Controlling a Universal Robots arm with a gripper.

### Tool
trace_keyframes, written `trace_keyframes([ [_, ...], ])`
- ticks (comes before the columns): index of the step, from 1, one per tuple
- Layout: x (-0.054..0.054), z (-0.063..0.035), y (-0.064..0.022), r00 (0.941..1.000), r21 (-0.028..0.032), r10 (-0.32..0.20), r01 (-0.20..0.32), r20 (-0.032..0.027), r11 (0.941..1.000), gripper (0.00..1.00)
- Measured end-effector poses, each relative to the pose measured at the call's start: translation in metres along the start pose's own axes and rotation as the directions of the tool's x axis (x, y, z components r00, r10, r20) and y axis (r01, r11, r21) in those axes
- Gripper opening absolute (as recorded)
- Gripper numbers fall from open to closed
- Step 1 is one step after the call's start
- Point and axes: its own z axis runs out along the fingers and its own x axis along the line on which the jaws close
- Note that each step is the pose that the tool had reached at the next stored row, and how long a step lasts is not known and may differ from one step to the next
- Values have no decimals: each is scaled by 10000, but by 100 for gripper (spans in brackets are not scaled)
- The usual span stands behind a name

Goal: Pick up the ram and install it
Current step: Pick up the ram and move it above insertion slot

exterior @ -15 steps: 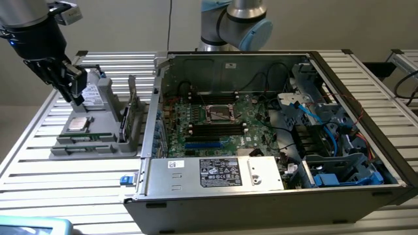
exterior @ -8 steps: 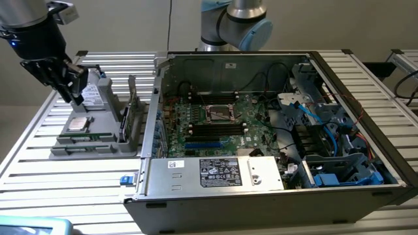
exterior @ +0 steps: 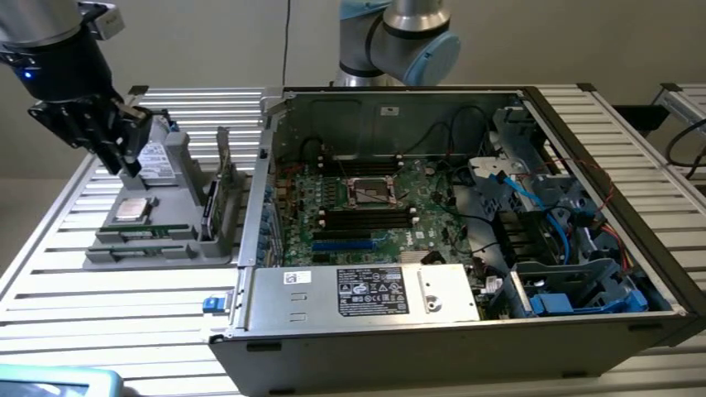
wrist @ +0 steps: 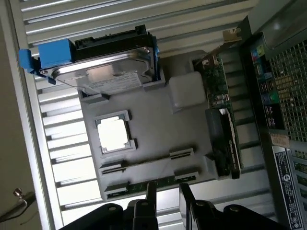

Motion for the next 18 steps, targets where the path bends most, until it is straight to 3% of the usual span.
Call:
trace_keyframes([
  [5, 0, 0, 0, 9960, 5, -898, 898, -21, 9960, 33],
  [9, 0, 0, 0, 9867, 6, -1623, 1623, -37, 9867, 33],
  [14, 0, 0, 0, 9679, 8, -2512, 2512, -58, 9679, 33],
  [18, 0, 1, 0, 9470, 7, -3212, 3212, -75, 9470, 33],
])
